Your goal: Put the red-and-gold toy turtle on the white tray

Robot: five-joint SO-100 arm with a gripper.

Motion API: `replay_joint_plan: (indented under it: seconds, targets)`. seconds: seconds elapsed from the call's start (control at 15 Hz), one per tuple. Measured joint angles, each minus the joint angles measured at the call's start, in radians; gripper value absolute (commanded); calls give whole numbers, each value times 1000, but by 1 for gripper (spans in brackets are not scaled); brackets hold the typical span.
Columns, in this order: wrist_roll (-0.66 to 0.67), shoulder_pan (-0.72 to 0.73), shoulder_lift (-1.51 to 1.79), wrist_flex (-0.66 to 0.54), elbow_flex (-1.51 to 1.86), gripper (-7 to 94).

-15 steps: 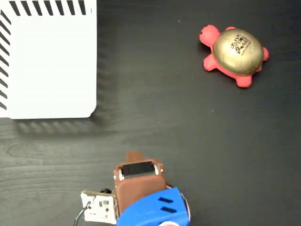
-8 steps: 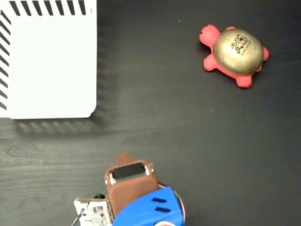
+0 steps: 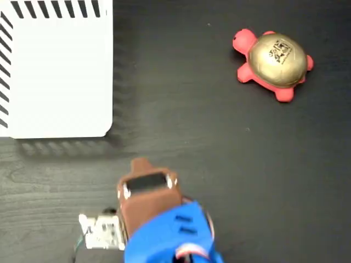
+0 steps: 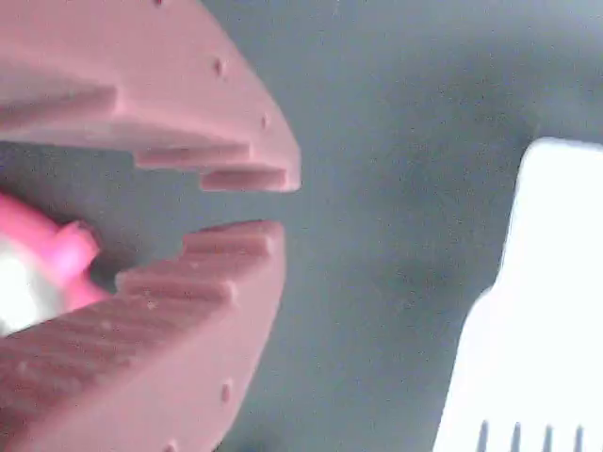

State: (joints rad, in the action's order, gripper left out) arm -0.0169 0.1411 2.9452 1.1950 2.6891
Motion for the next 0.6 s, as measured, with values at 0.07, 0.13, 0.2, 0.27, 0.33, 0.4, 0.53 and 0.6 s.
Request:
replay_joint_plan:
  seconds: [0.07, 0.13, 0.2, 0.27, 0.33, 0.4, 0.53, 0.6]
  targets:
    - [11, 2, -127, 38, -130, 0]
    - [14, 17, -242, 48, -278, 0]
    - [14, 21, -367, 46, -417, 0]
    - [14, 11, -511, 35, -545, 0]
    - [20, -11, -641, 32, -646, 0]
    - [38, -25, -772, 38, -753, 0]
    - [41, -32, -962, 109, -956, 0]
    - [28, -35, -1088, 179, -1071, 0]
